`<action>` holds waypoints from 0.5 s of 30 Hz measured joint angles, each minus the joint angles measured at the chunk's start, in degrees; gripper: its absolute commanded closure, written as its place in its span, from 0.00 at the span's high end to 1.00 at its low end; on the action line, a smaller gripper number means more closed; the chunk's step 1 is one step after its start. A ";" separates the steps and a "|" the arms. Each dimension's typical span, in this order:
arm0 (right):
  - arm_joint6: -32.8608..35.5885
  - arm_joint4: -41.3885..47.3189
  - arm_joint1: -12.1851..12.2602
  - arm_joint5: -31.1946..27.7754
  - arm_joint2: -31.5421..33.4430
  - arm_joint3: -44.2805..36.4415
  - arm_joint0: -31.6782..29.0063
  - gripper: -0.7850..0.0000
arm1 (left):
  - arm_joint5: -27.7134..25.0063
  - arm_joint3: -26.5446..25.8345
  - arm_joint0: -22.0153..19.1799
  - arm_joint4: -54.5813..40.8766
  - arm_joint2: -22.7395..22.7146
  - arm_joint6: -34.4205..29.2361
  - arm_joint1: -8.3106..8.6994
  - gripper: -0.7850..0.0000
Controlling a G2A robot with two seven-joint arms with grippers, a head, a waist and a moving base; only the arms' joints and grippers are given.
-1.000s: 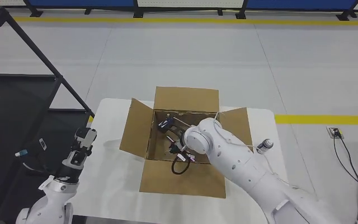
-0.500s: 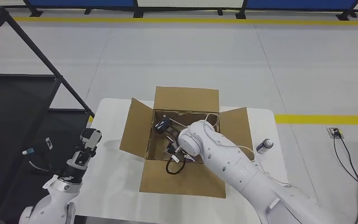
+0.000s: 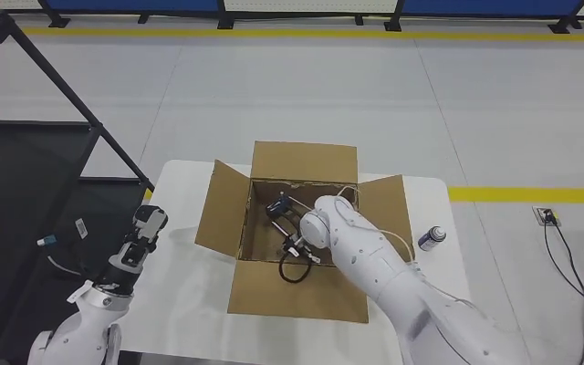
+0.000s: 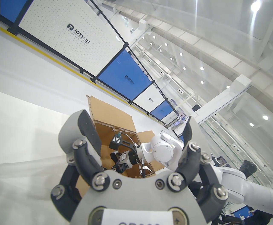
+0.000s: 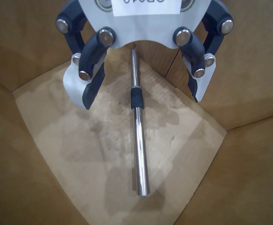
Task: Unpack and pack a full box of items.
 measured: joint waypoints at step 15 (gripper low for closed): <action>-2.03 -1.57 -3.90 -2.34 -0.61 7.15 0.48 0.40 | 0.85 0.07 -0.31 0.20 1.07 1.26 0.49 1.00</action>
